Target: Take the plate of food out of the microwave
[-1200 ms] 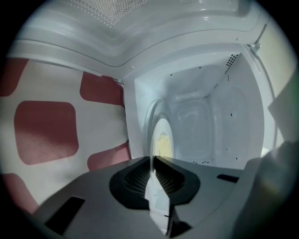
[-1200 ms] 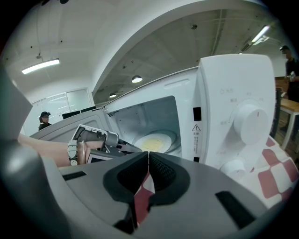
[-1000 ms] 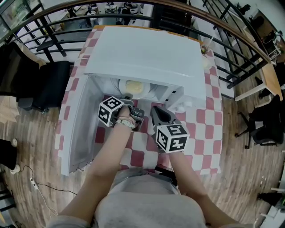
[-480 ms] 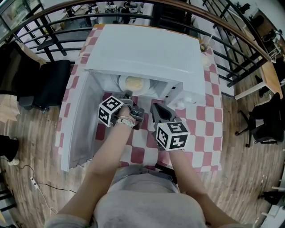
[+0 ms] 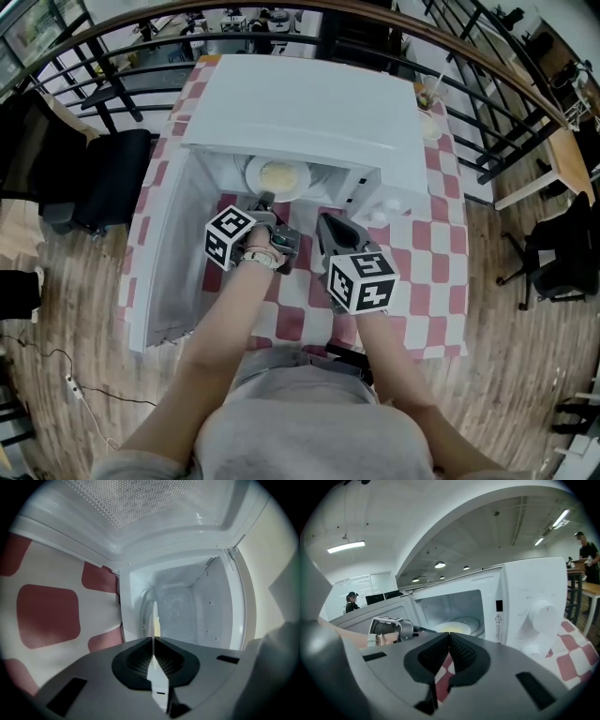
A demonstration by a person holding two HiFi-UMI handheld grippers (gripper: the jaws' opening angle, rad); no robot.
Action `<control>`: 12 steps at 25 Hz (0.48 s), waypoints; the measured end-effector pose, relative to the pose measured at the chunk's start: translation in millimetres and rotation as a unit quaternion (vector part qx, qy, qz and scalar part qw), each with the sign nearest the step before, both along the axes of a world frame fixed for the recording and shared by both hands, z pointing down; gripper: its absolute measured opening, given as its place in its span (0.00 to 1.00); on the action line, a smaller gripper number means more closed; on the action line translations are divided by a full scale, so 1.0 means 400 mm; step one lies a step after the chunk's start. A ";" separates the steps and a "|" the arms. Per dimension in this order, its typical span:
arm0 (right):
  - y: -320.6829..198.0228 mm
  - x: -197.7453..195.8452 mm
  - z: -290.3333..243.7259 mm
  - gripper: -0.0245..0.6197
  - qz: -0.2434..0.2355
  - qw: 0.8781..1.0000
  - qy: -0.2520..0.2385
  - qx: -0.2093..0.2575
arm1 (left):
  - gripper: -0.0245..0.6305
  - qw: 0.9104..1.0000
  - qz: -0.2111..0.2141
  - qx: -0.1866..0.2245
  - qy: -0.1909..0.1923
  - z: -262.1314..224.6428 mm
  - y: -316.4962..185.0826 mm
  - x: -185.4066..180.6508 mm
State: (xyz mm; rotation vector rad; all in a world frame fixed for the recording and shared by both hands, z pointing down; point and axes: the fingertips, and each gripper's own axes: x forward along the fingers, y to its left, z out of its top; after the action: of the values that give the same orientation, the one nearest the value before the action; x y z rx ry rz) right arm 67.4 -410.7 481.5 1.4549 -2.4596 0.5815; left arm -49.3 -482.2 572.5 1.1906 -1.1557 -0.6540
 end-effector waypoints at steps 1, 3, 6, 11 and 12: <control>0.001 0.000 -0.003 0.08 -0.001 1.000 0.000 0.002 | 0.06 1.000 0.000 0.004 0.000 -0.003 0.002 -0.001; 0.005 0.000 -0.009 0.08 -0.002 1.000 -0.001 0.006 | 0.06 1.000 0.003 0.012 -0.001 -0.011 0.006 0.001; 0.014 0.002 -0.021 0.08 -0.003 1.000 -0.002 0.015 | 0.06 1.000 0.005 0.019 -0.001 -0.024 0.018 0.008; 0.032 0.003 -0.048 0.08 -0.011 0.999 0.000 0.037 | 0.06 0.999 0.007 0.033 -0.001 -0.047 0.040 0.016; 0.037 0.004 -0.052 0.08 -0.012 0.999 0.001 0.039 | 0.06 0.999 0.006 0.036 0.000 -0.051 0.046 0.017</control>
State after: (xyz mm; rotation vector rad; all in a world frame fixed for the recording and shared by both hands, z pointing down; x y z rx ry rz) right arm 68.9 -396.0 460.6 1.4525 -2.5213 0.4836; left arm -42.6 -463.8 552.2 1.2574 -1.1319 -0.6909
